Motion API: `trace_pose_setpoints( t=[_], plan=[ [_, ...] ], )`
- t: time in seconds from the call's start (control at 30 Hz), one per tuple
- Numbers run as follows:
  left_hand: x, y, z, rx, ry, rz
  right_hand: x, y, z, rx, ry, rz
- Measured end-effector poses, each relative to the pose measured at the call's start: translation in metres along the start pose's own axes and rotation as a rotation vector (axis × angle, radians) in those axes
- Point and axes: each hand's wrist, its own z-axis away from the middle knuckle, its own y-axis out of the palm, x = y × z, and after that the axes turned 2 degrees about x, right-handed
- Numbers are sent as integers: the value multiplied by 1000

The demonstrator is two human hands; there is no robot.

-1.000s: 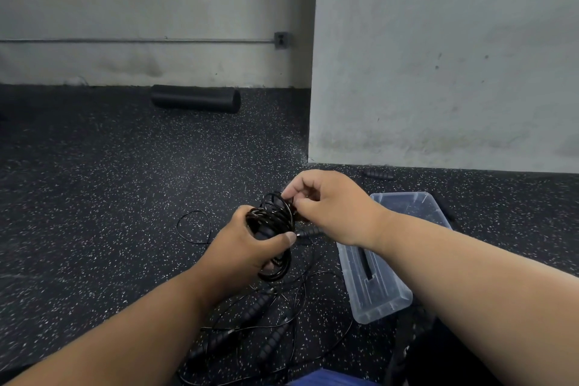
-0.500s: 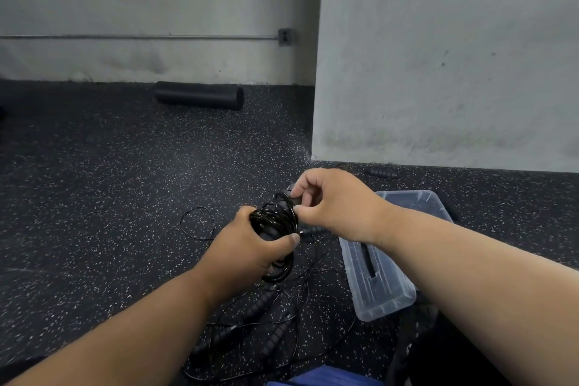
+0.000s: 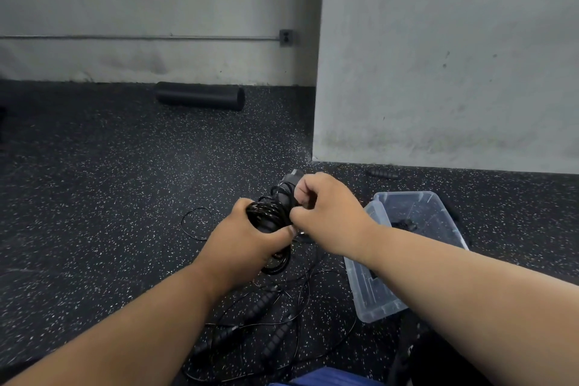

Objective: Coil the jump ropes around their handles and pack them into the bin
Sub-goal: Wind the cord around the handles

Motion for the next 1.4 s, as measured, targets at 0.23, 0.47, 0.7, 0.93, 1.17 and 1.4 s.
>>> trace_pose_setpoints(
  t=[0.23, 0.47, 0.7, 0.93, 1.17, 1.4],
  plan=[
    [1, -6, -5, 102, -32, 162, 2, 0, -5, 196, 313, -667],
    [0, -10, -1, 177, -36, 217, 1, -10, -5, 333, 293, -653],
    [3, -12, -3, 154, 26, 233, -2, -7, -6, 287, 365, -767],
    [0, -11, -5, 177, 9, 195, -3, 3, -1, -20, 276, -548],
    [-7, -1, -6, 159, -27, 234, 0, 2, 0, -116, 271, -521],
    [-14, 6, 3, 52, -7, -118, -3, 8, 4, -165, 224, -307]
  ],
)
